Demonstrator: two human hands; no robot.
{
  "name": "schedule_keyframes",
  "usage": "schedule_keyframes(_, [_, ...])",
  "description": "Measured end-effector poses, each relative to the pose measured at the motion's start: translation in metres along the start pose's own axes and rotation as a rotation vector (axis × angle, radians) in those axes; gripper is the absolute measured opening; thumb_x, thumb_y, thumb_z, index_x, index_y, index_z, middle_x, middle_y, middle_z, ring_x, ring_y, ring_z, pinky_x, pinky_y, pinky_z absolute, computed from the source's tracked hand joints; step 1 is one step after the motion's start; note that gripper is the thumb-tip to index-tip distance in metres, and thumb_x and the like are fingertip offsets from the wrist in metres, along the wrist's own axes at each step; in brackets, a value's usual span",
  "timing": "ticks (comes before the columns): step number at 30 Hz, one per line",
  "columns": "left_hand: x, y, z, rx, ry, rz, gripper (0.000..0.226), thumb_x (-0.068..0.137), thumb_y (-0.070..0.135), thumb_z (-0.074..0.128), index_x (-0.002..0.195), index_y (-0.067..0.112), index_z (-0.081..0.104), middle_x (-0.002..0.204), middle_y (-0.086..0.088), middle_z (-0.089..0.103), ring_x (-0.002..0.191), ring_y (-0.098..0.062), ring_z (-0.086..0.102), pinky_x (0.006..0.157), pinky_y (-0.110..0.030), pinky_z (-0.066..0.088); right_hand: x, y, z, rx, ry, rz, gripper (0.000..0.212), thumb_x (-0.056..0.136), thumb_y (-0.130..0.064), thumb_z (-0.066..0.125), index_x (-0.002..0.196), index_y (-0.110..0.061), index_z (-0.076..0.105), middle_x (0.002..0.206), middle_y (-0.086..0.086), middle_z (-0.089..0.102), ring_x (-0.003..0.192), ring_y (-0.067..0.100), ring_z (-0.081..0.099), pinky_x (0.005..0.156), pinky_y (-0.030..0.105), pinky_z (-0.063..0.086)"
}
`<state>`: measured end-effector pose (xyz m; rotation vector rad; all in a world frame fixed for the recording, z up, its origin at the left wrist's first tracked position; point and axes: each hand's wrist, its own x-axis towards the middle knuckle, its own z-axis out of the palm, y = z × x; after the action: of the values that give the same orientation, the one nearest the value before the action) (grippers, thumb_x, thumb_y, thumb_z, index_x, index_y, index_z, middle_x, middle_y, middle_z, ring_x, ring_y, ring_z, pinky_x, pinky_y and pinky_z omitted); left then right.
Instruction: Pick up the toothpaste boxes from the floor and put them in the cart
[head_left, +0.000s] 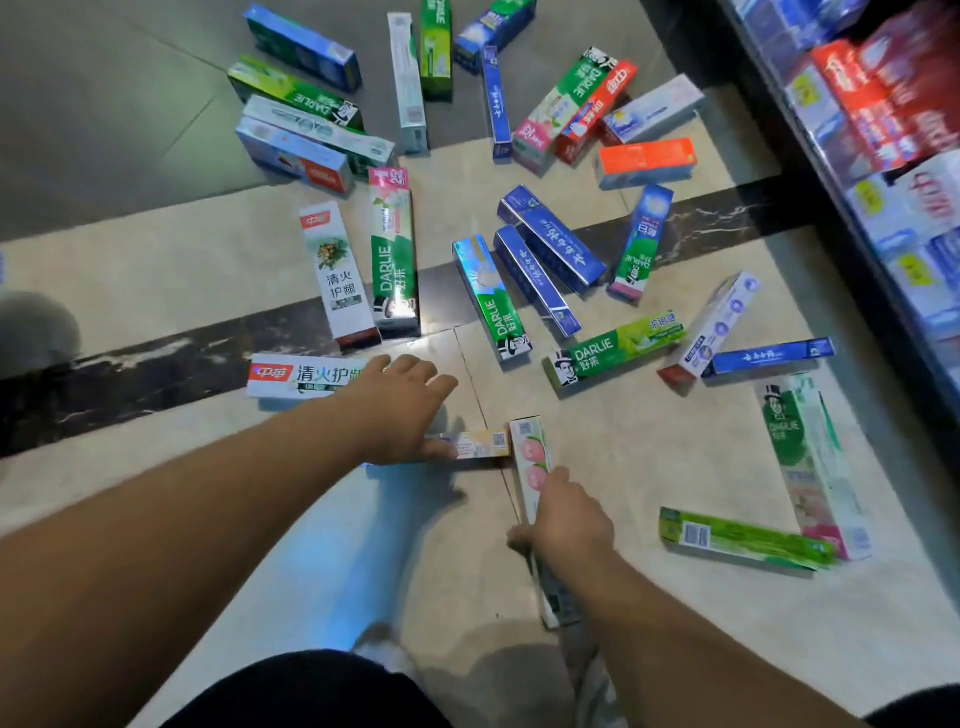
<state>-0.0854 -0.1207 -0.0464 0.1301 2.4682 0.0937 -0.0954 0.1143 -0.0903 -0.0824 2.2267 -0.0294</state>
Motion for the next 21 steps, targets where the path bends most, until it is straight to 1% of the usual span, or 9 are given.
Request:
schedule_keyframes(3, [0.002,0.001,0.005,-0.004,0.017,0.000,0.086,0.087,0.074,0.044,0.152,0.020,0.025,0.152,-0.010,0.036,0.140,-0.031,0.032,0.117,-0.048,0.025,0.004,0.003,-0.007,0.005,-0.011,0.009,0.063,0.071,-0.031,0.083,0.120,-0.011,0.049,0.114,0.006,0.061,0.106,0.026,0.062,0.076,0.031,0.049])
schedule_keyframes(5, [0.003,0.003,0.008,-0.010,0.019,0.001,0.086,0.087,0.073,0.047,0.151,0.019,0.026,0.152,-0.010,0.037,0.139,-0.031,0.033,0.117,-0.047,0.026,0.007,0.007,-0.026,0.037,-0.074,0.021,0.058,0.068,-0.026,0.086,0.115,-0.008,0.057,0.105,0.008,0.064,0.097,0.027,0.066,0.069,0.029,0.053])
schedule_keyframes(8, [0.006,0.008,0.013,-0.027,0.022,0.010,0.085,0.086,0.070,0.052,0.149,0.018,0.030,0.147,-0.010,0.042,0.134,-0.031,0.039,0.112,-0.046,0.033,0.005,0.017,-0.076,0.302,-0.238,0.044,0.042,0.070,-0.013,0.088,0.103,-0.001,0.064,0.091,0.014,0.072,0.075,0.030,0.071,0.050,0.031,0.056])
schedule_keyframes(9, [0.008,0.010,0.015,-0.034,0.029,0.015,0.084,0.085,0.068,0.055,0.148,0.017,0.031,0.145,-0.011,0.044,0.131,-0.030,0.042,0.110,-0.045,0.036,0.002,0.020,-0.093,0.382,-0.283,0.034,0.033,0.074,-0.009,0.085,0.100,-0.001,0.064,0.085,0.014,0.073,0.070,0.030,0.072,0.049,0.032,0.057])
schedule_keyframes(10, [0.011,0.013,0.017,-0.044,0.031,0.020,0.084,0.085,0.066,0.059,0.147,0.017,0.033,0.143,-0.011,0.046,0.129,-0.029,0.044,0.108,-0.044,0.039,0.000,0.023,-0.111,0.431,-0.305,0.007,0.027,0.077,-0.007,0.082,0.098,-0.003,0.064,0.083,0.014,0.075,0.069,0.030,0.073,0.052,0.033,0.058])
schedule_keyframes(12, [0.017,0.020,0.020,-0.066,0.009,0.027,0.082,0.083,0.061,0.066,0.144,0.016,0.035,0.138,-0.010,0.049,0.125,-0.028,0.047,0.103,-0.042,0.043,-0.001,0.029,-0.140,0.514,-0.297,-0.056,0.026,0.079,-0.006,0.080,0.099,-0.008,0.065,0.089,0.012,0.077,0.076,0.030,0.075,0.064,0.038,0.061])
schedule_keyframes(14, [0.022,0.028,0.028,-0.071,-0.037,0.021,0.078,0.081,0.054,0.072,0.140,0.016,0.037,0.133,-0.009,0.051,0.121,-0.028,0.051,0.098,-0.041,0.046,0.000,0.034,-0.161,0.598,-0.289,-0.101,0.031,0.079,-0.005,0.079,0.105,-0.010,0.065,0.097,0.012,0.077,0.086,0.033,0.075,0.077,0.044,0.060])
schedule_keyframes(17, [0.025,0.035,0.041,0.026,-0.073,-0.029,0.065,0.084,0.038,0.074,0.134,0.017,0.039,0.125,-0.008,0.055,0.114,-0.028,0.055,0.086,-0.040,0.050,0.000,0.041,-0.181,0.676,-0.296,-0.140,0.038,0.081,-0.005,0.076,0.116,-0.009,0.063,0.105,0.014,0.075,0.100,0.039,0.071,0.093,0.052,0.055])
schedule_keyframes(21, [0.023,0.039,0.054,0.106,-0.093,-0.095,0.048,0.091,0.017,0.065,0.132,0.012,0.040,0.122,-0.011,0.057,0.108,-0.030,0.061,0.080,-0.040,0.052,0.002,0.050,-0.191,0.696,-0.284,-0.146,0.042,0.080,-0.003,0.075,0.119,-0.007,0.059,0.106,0.015,0.075,0.101,0.040,0.070,0.094,0.053,0.054])
